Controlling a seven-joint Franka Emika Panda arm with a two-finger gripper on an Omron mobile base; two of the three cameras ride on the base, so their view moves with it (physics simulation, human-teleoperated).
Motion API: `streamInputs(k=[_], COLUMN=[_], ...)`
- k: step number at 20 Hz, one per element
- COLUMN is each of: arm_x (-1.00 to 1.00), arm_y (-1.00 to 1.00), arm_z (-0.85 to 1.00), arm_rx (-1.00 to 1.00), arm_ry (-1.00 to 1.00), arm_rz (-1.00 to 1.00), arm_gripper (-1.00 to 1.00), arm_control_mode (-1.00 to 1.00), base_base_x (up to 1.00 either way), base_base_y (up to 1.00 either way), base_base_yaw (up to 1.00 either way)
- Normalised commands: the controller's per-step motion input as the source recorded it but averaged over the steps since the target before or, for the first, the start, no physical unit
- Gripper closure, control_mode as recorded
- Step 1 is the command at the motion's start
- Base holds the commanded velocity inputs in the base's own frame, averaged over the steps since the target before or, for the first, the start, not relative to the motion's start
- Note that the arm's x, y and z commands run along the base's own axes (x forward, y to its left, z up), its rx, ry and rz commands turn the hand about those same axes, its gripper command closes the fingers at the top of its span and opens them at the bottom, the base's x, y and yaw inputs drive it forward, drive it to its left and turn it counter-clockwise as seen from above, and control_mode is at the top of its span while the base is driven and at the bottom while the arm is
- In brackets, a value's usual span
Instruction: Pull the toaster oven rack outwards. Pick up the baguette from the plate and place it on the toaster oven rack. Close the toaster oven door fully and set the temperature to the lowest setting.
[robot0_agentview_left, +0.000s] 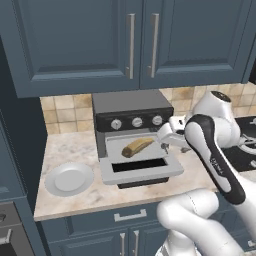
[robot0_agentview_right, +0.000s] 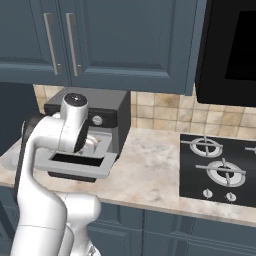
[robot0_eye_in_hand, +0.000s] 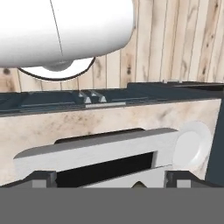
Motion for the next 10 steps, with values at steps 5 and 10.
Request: streamInputs(k=[5,10], arm_x=[-0.04,0.00], arm_y=[0.05,0.00], arm_z=[-0.26,-0.02], arm_rx=[-0.08,0.00], arm_ry=[-0.09,0.00], arm_rz=[0.00,0.02], arm_gripper=[-1.00,-1.00], arm_control_mode=[-1.00,-1.00], base_base_x=[0.00,0.00], base_base_y=[0.00,0.00], base_base_yaw=[0.00,0.00])
